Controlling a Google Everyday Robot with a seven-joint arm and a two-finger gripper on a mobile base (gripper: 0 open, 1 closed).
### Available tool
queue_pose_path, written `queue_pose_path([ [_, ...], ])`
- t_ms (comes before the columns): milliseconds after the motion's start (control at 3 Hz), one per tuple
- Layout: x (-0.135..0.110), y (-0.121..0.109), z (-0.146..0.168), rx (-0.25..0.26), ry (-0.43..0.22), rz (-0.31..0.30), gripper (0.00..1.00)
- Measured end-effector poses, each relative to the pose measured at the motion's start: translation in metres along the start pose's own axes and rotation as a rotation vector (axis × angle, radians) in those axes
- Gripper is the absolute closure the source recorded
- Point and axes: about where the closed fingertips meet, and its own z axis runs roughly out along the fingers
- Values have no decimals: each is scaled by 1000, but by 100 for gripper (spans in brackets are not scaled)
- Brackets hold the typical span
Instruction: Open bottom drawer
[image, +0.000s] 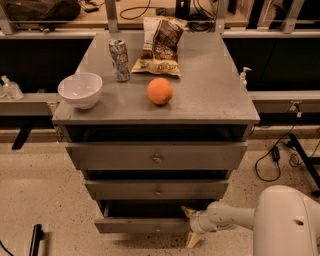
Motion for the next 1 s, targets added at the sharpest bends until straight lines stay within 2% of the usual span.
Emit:
queue_pose_path([
  [333,-6,0,-1,-3,-14,-2,0],
  [667,-14,6,0,-28,-43,-11,17],
  [1000,-19,17,1,-68,-79,-14,41],
])
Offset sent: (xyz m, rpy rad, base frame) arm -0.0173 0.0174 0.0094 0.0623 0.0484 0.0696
